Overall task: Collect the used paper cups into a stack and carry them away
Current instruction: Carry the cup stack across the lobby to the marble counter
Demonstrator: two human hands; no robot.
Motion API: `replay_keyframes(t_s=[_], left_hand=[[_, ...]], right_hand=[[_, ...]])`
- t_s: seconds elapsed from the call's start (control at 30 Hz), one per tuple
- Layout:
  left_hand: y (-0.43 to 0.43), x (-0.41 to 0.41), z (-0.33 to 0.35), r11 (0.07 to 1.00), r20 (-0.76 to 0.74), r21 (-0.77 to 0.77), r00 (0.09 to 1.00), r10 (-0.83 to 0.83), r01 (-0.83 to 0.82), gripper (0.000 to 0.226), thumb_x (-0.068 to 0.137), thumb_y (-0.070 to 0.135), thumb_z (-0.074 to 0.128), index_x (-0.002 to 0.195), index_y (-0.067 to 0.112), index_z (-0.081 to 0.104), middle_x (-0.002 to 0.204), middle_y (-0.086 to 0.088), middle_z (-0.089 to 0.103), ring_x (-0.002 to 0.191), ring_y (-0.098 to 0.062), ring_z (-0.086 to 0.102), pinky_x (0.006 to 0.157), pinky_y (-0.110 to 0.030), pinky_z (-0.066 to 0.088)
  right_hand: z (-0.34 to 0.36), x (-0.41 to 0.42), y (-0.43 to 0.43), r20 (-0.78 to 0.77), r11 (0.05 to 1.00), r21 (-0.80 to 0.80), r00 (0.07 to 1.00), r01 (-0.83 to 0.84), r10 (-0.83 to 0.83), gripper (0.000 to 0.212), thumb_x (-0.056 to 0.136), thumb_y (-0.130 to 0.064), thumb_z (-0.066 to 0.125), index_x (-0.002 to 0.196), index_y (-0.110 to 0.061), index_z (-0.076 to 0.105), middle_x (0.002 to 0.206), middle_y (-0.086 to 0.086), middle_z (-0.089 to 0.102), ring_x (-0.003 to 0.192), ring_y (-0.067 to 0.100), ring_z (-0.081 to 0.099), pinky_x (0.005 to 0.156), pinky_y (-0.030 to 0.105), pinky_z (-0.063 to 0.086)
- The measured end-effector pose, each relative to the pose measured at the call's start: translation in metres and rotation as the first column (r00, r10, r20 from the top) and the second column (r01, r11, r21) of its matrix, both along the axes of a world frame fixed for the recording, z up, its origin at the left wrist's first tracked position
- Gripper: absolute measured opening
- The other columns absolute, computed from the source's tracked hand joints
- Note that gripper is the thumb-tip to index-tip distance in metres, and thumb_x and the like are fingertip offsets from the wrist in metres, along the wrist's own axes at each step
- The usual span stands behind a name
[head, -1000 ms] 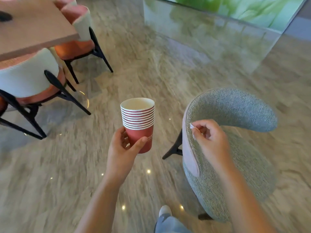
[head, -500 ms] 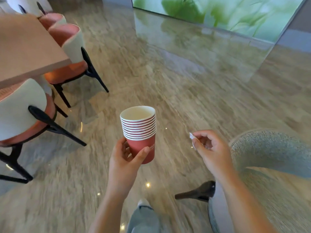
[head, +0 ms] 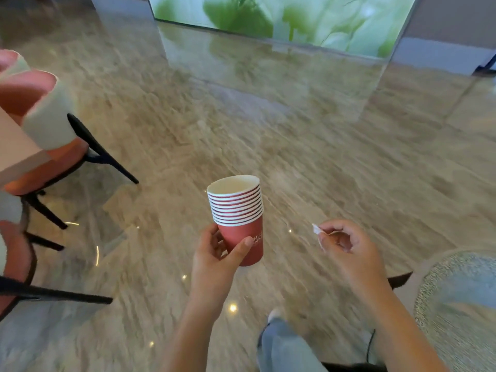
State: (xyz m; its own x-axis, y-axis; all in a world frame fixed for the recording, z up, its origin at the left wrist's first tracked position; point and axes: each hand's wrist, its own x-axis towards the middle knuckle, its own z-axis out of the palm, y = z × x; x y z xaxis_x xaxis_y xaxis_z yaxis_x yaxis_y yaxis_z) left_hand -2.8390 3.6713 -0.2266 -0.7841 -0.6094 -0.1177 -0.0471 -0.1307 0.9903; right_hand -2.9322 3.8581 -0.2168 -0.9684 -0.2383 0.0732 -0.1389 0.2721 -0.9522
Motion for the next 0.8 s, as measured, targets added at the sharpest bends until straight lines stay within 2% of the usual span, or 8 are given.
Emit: replay_keyframes(t_s=[0.1, 0.2, 0.3, 0.43, 0.53, 0.6, 0.7, 0.8], left_hand=[[-0.003, -0.064, -0.003, 0.997, -0.003, 0.012, 0.997, -0.075, 0.075, 0.066, 0.050, 0.036, 0.074, 0.112, 0.021, 0.056, 0.102, 0.001, 0.067, 0.083, 0.000, 0.066, 0.062, -0.010, 0.048], [-0.002, -0.136, -0.001, 0.985, 0.012, -0.003, 0.985, -0.172, 0.172, 0.071, 0.047, 0.041, 0.075, 0.112, 0.021, 0.055, 0.103, 0.001, 0.066, 0.084, 0.001, 0.065, 0.062, -0.010, 0.049], [0.006, -0.212, 0.008, 0.970, 0.024, 0.008, 0.970, -0.243, 0.243, 0.076, 0.049, 0.041, 0.073, 0.118, 0.016, 0.052, 0.106, -0.001, 0.064, 0.083, 0.003, 0.065, 0.062, -0.010, 0.049], [0.024, -0.307, 0.027, 0.936, 0.002, -0.020, 0.936, -0.351, 0.351, 0.066, 0.051, 0.039, 0.073, 0.111, 0.021, 0.054, 0.103, 0.000, 0.065, 0.081, 0.003, 0.065, 0.062, -0.009, 0.048], [0.035, -0.362, 0.032, 0.915, -0.011, -0.069, 0.917, -0.399, 0.397, 0.073, 0.050, 0.039, 0.074, 0.117, 0.019, 0.053, 0.107, 0.000, 0.064, 0.085, 0.003, 0.064, 0.064, -0.009, 0.049], [0.045, -0.393, 0.029, 0.896, 0.003, -0.070, 0.898, -0.439, 0.438, 0.058, 0.057, 0.030, 0.076, 0.110, 0.024, 0.054, 0.105, 0.002, 0.063, 0.083, 0.004, 0.064, 0.062, -0.009, 0.048], [0.069, -0.440, 0.020, 0.859, 0.019, -0.079, 0.863, -0.506, 0.505, 0.042, 0.069, 0.014, 0.076, 0.102, 0.028, 0.055, 0.102, 0.002, 0.064, 0.079, 0.005, 0.064, 0.060, -0.008, 0.048], [0.099, -0.491, 0.013, 0.797, 0.032, -0.063, 0.800, -0.600, 0.600, 0.055, 0.064, 0.022, 0.078, 0.113, 0.019, 0.055, 0.105, 0.001, 0.065, 0.084, 0.001, 0.065, 0.063, -0.010, 0.049]], right_hand=[[-0.006, -0.050, 0.002, 0.018, 0.996, 0.019, 0.996, 0.091, -0.091, 0.013, 0.078, -0.023, 0.069, 0.077, -0.035, 0.065, 0.075, -0.007, 0.067, 0.069, 0.015, 0.064, 0.058, 0.014, 0.047], [-0.009, -0.105, 0.007, 0.010, 0.984, 0.020, 0.984, 0.178, -0.178, 0.019, 0.079, -0.018, 0.068, 0.078, -0.036, 0.063, 0.077, -0.003, 0.067, 0.071, 0.014, 0.065, 0.056, 0.009, 0.045], [0.000, -0.161, 0.021, -0.006, 0.967, 0.036, 0.967, 0.254, -0.254, 0.019, 0.080, -0.019, 0.067, 0.077, -0.038, 0.061, 0.075, -0.005, 0.065, 0.068, 0.011, 0.062, 0.055, 0.012, 0.044], [0.017, -0.230, 0.051, -0.036, 0.924, -0.004, 0.924, 0.382, -0.382, 0.014, 0.079, -0.020, 0.067, 0.078, -0.033, 0.063, 0.068, -0.003, 0.062, 0.057, 0.005, 0.054, 0.049, 0.008, 0.041], [0.021, -0.271, 0.074, -0.026, 0.881, -0.026, 0.881, 0.472, -0.473, 0.010, 0.080, -0.022, 0.067, 0.079, -0.031, 0.063, 0.065, -0.005, 0.061, 0.056, 0.009, 0.053, 0.048, 0.010, 0.040], [0.018, -0.289, 0.087, -0.014, 0.862, -0.032, 0.862, 0.506, -0.506, 0.007, 0.079, -0.023, 0.067, 0.078, -0.029, 0.064, 0.056, -0.012, 0.057, 0.051, 0.005, 0.051, 0.046, 0.009, 0.039], [0.009, -0.317, 0.103, 0.010, 0.832, -0.016, 0.833, 0.554, -0.554, 0.011, 0.080, -0.019, 0.067, 0.079, -0.029, 0.063, 0.057, -0.010, 0.057, 0.052, 0.002, 0.051, 0.048, 0.008, 0.041], [0.001, -0.352, 0.120, 0.045, 0.779, -0.011, 0.779, 0.626, -0.625, 0.016, 0.081, -0.017, 0.065, 0.079, -0.032, 0.063, 0.060, -0.003, 0.057, 0.055, 0.008, 0.054, 0.050, 0.008, 0.042]])
